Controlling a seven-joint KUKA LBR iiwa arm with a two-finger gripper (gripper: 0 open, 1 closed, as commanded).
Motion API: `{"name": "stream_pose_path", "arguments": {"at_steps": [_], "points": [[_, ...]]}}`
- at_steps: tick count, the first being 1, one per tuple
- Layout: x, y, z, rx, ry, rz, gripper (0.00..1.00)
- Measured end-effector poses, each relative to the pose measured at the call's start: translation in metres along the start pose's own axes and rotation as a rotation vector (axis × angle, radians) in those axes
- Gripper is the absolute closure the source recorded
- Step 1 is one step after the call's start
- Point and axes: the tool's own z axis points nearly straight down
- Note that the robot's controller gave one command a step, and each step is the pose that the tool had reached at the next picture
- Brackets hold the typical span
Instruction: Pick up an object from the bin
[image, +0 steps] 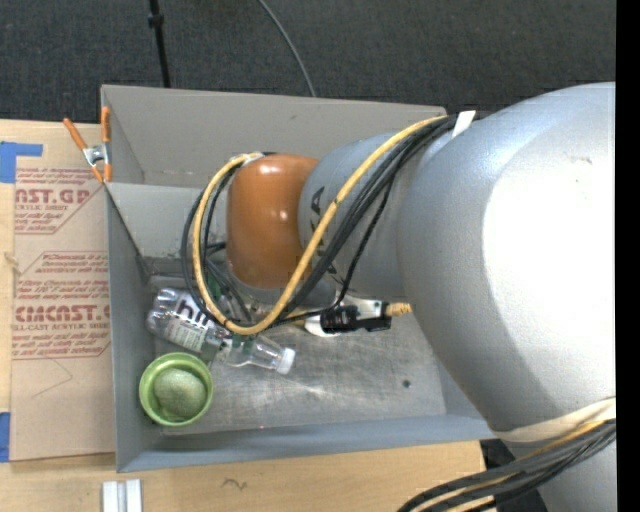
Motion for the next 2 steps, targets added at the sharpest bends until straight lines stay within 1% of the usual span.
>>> {"name": "stream_pose_path", "arguments": {"at_steps": [2], "points": [[0.0004, 0.0, -0.0106, 0.001, 0.001, 0.0, 1.0]]}}
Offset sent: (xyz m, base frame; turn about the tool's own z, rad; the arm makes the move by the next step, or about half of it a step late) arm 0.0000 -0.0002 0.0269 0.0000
